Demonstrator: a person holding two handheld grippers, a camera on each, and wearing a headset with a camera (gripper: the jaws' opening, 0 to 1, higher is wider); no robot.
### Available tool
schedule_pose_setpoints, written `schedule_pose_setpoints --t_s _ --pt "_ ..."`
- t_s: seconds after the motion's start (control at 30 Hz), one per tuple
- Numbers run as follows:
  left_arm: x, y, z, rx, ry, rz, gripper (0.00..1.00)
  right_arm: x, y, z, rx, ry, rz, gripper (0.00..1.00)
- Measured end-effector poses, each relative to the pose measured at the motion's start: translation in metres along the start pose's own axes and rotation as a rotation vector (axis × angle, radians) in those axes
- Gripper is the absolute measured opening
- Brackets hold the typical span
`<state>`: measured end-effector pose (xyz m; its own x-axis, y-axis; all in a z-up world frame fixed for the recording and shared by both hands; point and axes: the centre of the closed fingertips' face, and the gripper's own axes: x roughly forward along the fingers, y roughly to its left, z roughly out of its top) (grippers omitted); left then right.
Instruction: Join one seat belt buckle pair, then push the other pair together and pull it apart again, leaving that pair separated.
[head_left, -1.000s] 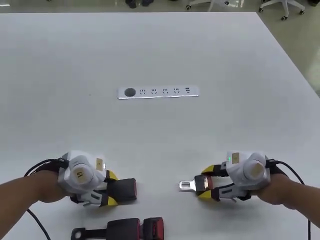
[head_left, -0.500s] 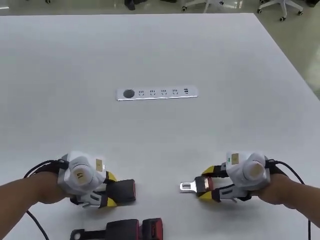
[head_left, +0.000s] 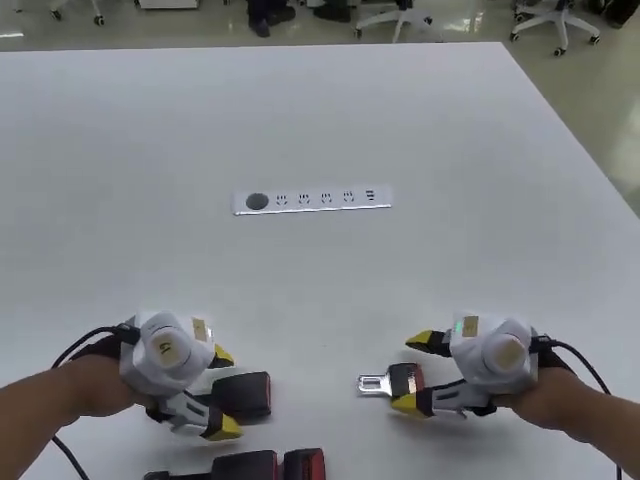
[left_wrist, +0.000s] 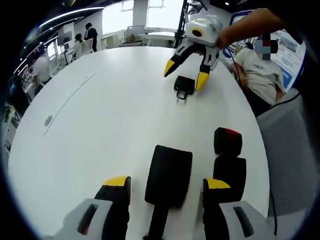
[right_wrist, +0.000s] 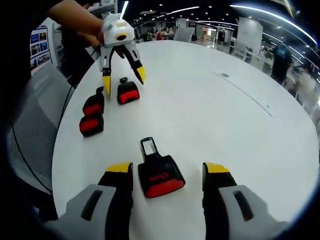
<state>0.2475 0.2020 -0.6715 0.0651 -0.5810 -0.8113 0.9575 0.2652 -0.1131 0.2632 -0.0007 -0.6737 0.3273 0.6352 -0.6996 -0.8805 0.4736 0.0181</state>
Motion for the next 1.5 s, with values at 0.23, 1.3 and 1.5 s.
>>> schedule_pose_setpoints --t_s 0.23,1.3,1.5 --pt "-0.015 0.013 0.001 -0.154 -0.080 0.087 0.83 -0.009 -0.013 0.010 0.099 -0.090 -0.154 0.63" --pt "-0.101 -0.002 -0.018 -0.496 -0.366 0.401 1.00 -0.046 0.009 0.034 0.340 -0.237 -0.511 0.85" --pt "-0.113 -0.016 -0.023 -0.513 -0.401 0.418 1.00 -0.054 0.025 0.035 0.340 -0.248 -0.525 0.88"
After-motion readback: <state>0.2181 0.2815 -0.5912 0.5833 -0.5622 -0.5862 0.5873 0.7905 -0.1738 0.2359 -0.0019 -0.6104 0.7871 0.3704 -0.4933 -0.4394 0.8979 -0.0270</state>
